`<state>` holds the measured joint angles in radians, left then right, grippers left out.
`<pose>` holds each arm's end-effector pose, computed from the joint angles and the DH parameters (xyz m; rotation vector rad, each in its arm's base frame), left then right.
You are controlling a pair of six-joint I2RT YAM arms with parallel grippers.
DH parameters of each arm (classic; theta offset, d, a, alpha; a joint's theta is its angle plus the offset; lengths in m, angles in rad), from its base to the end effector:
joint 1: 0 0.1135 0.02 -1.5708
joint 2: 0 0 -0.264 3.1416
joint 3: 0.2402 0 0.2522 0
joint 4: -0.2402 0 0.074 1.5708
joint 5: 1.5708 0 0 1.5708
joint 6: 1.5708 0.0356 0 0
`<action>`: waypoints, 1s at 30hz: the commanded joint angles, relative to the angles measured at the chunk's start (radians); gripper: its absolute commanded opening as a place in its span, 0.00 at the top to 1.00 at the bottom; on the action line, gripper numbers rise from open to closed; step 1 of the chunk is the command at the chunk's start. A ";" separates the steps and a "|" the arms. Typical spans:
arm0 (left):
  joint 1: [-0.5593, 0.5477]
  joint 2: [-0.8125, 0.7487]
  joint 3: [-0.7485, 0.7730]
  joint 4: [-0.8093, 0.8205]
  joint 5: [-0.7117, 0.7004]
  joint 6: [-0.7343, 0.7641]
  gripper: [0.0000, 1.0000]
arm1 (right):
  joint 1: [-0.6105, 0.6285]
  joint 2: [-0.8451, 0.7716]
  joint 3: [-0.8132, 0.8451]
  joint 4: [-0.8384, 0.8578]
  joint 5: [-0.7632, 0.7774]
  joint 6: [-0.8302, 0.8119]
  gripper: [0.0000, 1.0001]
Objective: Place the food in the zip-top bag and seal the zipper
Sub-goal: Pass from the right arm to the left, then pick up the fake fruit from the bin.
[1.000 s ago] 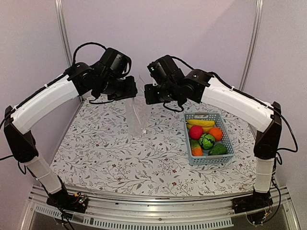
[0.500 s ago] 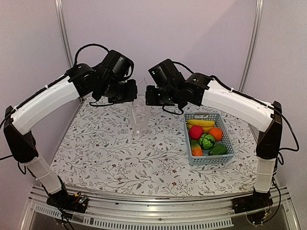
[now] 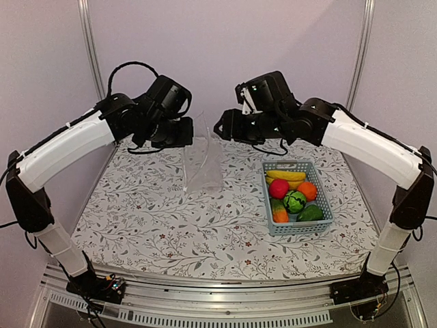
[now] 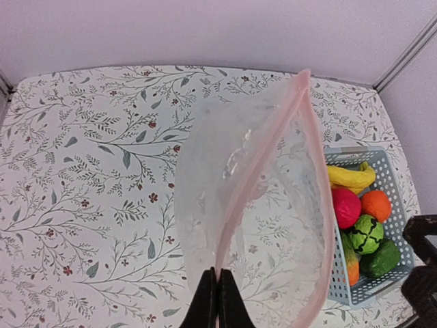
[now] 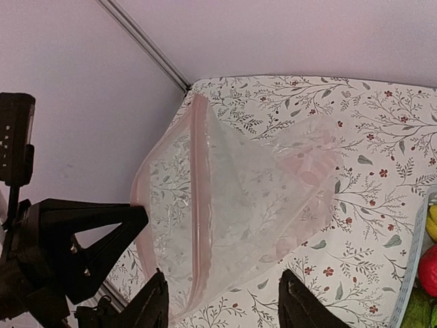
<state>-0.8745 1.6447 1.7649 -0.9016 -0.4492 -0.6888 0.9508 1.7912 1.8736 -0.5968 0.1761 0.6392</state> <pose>0.2369 -0.2592 0.3910 -0.0046 2.2754 -0.2974 0.2444 0.3316 0.3974 -0.2264 2.1617 0.7700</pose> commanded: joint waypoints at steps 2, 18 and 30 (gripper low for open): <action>-0.007 -0.040 0.079 -0.074 -0.058 0.075 1.00 | -0.017 -0.195 -0.101 0.004 -0.044 -0.063 0.40; -0.015 -0.082 0.078 -0.159 0.076 0.227 1.00 | -0.320 -0.460 -0.650 -0.176 -0.010 -0.205 0.54; -0.041 0.016 -0.054 0.032 0.258 0.083 1.00 | -0.355 -0.247 -0.697 -0.204 -0.117 -0.107 0.29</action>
<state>-0.8925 1.6390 1.7134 -0.9268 -0.2478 -0.5255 0.6285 1.5414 1.1992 -0.7914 0.0971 0.5182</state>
